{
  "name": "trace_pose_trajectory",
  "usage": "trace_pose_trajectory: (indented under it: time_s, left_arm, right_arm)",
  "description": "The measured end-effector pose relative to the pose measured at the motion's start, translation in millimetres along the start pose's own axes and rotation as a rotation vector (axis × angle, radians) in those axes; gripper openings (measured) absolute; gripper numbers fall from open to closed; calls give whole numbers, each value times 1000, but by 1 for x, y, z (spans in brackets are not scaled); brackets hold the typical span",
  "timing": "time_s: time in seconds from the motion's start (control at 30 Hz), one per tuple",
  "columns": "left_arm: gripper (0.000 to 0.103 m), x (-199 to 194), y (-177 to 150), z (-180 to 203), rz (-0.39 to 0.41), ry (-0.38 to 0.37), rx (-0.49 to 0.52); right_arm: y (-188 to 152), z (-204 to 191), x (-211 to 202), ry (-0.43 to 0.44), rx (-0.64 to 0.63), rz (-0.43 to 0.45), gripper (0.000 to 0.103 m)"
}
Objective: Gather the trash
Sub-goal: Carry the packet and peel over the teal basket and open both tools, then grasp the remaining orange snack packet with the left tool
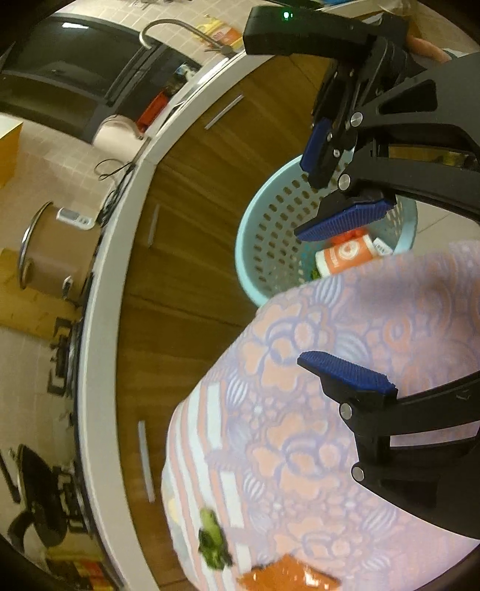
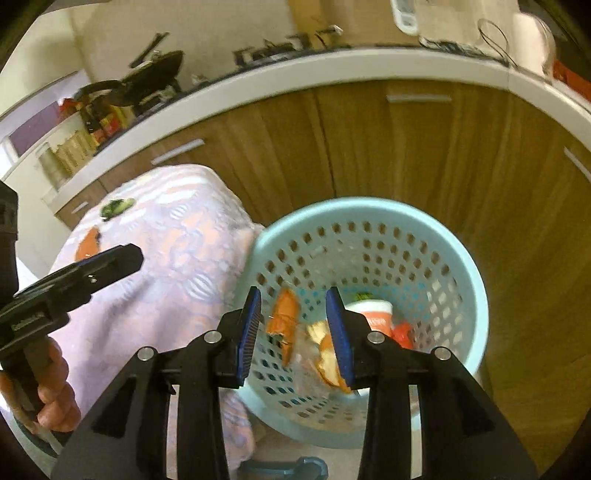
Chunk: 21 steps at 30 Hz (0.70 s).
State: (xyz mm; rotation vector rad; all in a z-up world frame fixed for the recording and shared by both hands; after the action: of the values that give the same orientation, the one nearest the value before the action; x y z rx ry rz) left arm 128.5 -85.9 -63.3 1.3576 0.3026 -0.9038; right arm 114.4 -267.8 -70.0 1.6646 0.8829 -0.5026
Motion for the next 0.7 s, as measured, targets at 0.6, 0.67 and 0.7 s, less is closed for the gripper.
trace_pose_trajectory:
  time_s: [0.6, 0.67, 0.7]
  left_arm:
    - [68, -117, 7, -166, 195, 332, -286]
    - [68, -121, 3, -190, 185, 365, -328]
    - [68, -121, -1, -206, 170, 381, -364]
  right_arm:
    - [53, -164, 25, 192, -175, 45, 33]
    - [59, -187, 35, 203, -208, 33, 33]
    - [60, -195, 39, 208, -222, 25, 33]
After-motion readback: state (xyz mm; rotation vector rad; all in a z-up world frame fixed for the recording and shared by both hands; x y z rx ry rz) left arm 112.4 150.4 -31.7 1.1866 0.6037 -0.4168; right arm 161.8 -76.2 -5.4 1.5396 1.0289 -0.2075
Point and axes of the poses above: each gripper's, at about its wrist camera, not at the fingertips, and x roughly the way its jaws point, z to its right, y to its top, the point moved 5 cm from there along x, roughly the way its jaws point, and after that the axes turned 3 degrees about x, right-handed, at the moved point
